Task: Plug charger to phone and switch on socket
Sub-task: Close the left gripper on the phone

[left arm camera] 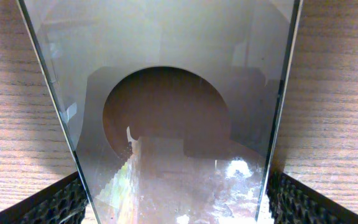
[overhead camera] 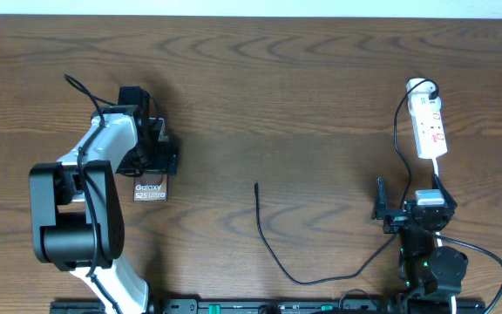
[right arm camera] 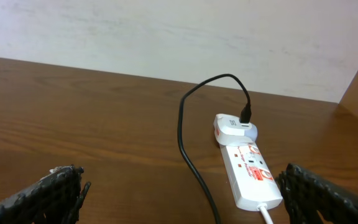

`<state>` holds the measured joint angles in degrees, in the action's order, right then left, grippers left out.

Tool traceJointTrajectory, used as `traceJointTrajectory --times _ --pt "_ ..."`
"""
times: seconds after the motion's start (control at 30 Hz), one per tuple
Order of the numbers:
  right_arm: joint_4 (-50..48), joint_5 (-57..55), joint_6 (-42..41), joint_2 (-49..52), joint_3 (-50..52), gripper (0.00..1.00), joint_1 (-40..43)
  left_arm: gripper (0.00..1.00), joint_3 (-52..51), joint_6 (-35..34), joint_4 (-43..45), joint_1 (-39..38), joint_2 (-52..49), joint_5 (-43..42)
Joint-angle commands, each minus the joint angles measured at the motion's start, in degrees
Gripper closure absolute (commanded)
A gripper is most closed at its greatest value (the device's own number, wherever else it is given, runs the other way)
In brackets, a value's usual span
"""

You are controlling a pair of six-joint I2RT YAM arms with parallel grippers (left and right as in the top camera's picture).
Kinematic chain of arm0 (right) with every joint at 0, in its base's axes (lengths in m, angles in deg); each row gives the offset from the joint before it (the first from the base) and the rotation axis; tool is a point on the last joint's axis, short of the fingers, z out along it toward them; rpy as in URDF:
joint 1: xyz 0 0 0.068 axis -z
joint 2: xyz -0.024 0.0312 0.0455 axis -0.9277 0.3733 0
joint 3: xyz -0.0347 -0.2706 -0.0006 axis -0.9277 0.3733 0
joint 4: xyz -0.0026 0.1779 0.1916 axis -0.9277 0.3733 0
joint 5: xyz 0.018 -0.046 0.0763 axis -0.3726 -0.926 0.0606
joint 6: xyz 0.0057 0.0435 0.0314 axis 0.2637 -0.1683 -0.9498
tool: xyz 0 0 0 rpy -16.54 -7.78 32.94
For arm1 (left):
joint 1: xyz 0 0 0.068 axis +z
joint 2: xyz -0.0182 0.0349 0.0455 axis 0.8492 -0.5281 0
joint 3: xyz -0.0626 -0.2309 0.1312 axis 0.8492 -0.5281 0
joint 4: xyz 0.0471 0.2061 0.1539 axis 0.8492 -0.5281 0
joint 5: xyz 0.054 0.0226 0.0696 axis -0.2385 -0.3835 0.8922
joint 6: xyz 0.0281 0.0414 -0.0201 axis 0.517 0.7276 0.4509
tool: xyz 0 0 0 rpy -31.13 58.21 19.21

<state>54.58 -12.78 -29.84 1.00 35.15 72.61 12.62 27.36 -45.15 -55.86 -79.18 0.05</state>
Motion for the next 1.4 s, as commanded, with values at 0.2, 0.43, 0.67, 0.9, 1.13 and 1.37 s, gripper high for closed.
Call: traceJointTrajectory --times 0.2,0.43,0.67,0.9,1.13,1.37 --pt "0.3 -0.3 0.8 -0.1 0.1 0.01 -0.5 0.09 -2.3 1.2 -0.3 0.2 -2.1 2.5" --pt "0.3 -0.3 0.8 -0.1 0.1 0.01 -0.5 0.1 -2.3 1.2 -0.2 0.2 -2.1 2.5" --pt "0.3 -0.3 0.8 -0.1 0.1 0.01 -0.5 0.14 -2.3 1.2 -0.2 0.2 -2.1 2.5" --pt "0.3 -0.3 0.8 -0.1 0.1 0.01 -0.5 0.14 -2.3 1.2 -0.2 0.2 -2.1 2.5" --pt "0.3 -0.3 0.8 -0.1 0.1 0.01 -0.5 0.14 -2.3 1.2 -0.2 0.2 -2.1 2.5" --pt "0.3 -0.3 0.8 -0.1 0.1 0.01 -0.5 0.16 -2.3 1.2 -0.2 0.2 -2.1 2.5"
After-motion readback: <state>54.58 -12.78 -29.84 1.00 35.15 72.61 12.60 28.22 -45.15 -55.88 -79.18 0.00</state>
